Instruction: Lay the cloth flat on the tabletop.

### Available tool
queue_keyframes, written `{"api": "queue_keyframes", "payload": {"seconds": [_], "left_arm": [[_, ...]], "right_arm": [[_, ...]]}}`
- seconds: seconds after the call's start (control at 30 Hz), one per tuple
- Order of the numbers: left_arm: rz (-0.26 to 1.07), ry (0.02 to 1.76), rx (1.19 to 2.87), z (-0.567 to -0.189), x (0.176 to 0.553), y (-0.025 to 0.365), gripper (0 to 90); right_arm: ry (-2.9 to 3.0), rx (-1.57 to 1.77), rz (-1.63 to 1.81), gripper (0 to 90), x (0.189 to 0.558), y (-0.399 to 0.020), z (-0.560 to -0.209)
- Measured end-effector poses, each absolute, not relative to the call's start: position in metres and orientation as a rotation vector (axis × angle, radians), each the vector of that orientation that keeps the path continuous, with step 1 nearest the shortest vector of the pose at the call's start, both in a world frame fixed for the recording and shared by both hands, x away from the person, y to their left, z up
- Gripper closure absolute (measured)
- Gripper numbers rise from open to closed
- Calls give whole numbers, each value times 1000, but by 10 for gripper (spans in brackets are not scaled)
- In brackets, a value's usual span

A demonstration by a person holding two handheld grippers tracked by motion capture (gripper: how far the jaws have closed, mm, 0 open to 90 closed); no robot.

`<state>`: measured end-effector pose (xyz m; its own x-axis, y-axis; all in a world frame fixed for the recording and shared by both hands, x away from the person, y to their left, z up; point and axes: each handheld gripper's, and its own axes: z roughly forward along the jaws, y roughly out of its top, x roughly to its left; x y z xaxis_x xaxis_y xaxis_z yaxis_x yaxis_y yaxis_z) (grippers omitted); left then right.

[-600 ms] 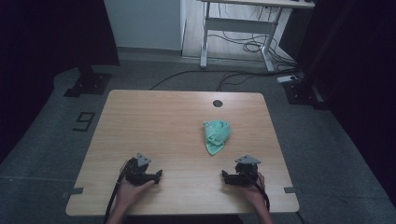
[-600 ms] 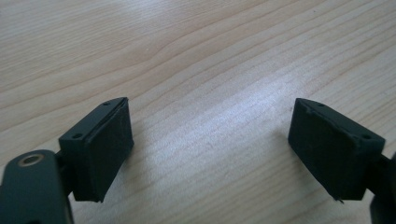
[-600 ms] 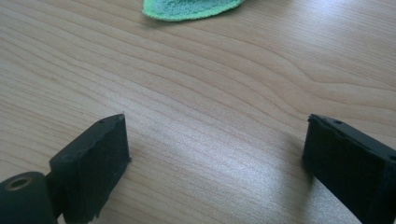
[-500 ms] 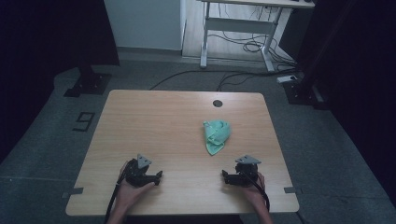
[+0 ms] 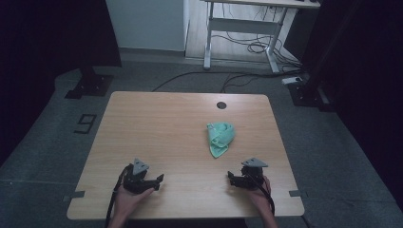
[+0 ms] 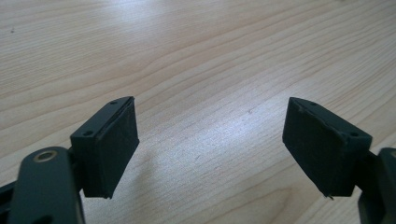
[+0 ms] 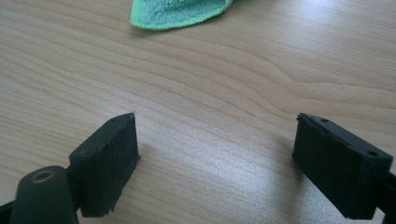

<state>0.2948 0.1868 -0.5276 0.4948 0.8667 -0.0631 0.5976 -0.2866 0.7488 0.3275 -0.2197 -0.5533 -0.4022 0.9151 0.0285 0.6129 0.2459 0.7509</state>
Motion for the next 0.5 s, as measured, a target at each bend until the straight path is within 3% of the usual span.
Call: {"api": "queue_keyframes", "payload": {"seconds": [0.5], "left_arm": [[430, 1158, 1990, -522, 287, 179, 247]], "right_arm": [[2059, 1363, 1070, 235, 323, -217, -542]]}}
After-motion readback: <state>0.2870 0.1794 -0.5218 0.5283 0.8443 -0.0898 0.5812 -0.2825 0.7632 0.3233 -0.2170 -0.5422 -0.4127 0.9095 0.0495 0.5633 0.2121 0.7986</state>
